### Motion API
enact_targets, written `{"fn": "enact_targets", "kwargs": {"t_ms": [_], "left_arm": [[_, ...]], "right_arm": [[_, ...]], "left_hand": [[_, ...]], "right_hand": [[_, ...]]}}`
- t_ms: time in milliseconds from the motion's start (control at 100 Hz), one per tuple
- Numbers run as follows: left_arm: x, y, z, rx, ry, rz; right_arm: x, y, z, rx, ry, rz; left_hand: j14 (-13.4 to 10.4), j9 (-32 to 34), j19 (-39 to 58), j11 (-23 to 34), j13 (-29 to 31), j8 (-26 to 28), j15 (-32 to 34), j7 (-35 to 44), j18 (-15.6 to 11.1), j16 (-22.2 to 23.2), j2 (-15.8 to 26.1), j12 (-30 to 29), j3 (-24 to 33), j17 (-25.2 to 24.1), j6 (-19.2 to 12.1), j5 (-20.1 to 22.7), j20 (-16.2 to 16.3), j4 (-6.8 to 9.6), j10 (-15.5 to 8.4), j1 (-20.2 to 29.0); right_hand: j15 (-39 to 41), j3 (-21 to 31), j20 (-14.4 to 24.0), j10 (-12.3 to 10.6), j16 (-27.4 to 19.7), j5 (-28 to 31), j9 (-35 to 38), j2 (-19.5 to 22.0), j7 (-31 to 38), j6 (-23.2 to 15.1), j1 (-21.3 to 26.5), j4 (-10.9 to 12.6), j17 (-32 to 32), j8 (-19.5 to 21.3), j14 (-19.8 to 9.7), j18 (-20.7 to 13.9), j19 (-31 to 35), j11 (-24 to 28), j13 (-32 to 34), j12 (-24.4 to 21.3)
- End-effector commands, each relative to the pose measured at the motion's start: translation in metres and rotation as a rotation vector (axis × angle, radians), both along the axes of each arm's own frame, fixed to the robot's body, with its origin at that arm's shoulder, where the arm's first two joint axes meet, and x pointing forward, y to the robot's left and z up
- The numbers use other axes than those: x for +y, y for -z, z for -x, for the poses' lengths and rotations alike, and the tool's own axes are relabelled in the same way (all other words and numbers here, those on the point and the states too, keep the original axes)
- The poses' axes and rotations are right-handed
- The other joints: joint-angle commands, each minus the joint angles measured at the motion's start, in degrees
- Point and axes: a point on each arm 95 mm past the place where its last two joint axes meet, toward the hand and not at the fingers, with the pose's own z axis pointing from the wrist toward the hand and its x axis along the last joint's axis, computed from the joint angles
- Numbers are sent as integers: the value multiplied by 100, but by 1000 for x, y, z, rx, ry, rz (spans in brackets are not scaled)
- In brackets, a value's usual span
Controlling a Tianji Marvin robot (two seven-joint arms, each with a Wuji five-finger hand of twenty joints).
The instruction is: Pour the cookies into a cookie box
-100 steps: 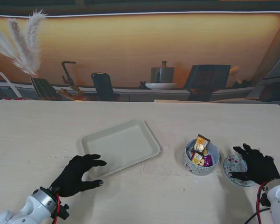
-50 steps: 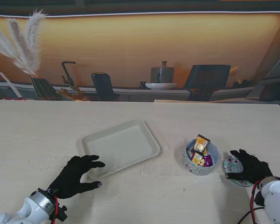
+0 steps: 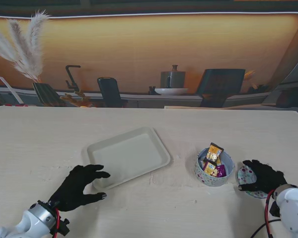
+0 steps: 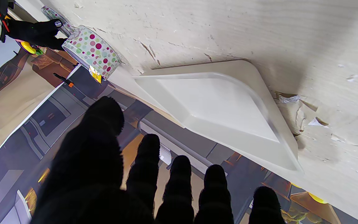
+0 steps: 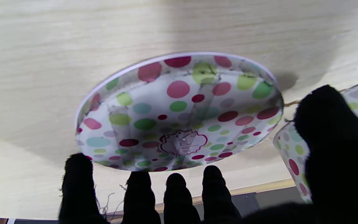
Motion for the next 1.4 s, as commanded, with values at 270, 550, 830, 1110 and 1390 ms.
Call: {"fn": "enact_targets", "kwargs": {"t_ms": [270,550,830,1110,1390], "left_arm": [[-2,0,4,20,15,-2],[-1,-1,5,24,11,-5],[-1,-2,6,36,12,-2],[1,-2,6,46,9,5],[1,-3,6,55,5,7]], "right_arm": [[3,11,13,93,-8,-20],[2,18,17,117,-21,15],[4,28,18,145,-51,98],[6,37,15,129,-35,108],[7,41,13,94,-13,108]], "left_hand": [[-14,134,-125,-64,64,32,64,45,-112,77,199,-19,116,-36,-104,109,-149,-151,-12,166],[-5,158,-145,-60,68,45,61,72,-117,73,198,-18,140,-27,-116,169,-202,-156,-11,160],[-8,174,-169,-71,67,66,55,113,-134,68,253,-24,132,-20,-121,276,-261,-169,10,178],[0,199,-154,-77,75,85,57,143,-134,69,283,-25,111,-14,-130,348,-277,-174,21,199],[10,190,-59,-87,94,95,82,148,-135,83,362,-24,67,-16,-123,386,-194,-181,32,214]], "right_hand": [[520,326,-139,263,133,53,-245,-676,-102,-52,676,111,747,-90,307,407,870,-185,374,-261],[1539,-319,96,826,665,-162,-12,-632,1908,232,807,18,1545,-587,420,-127,2036,1019,1181,82],[2432,-185,901,1029,1173,-266,27,-577,2495,1012,494,52,1831,-654,533,-719,2629,2729,1527,737],[4592,-279,2494,1189,2777,-61,-33,-576,2722,1629,598,30,2615,-124,481,-1486,4134,4291,1985,1282],[6369,-466,3343,902,5022,394,531,-680,4056,1546,966,-14,4391,499,-298,-2837,5939,6333,3323,2923]]}}
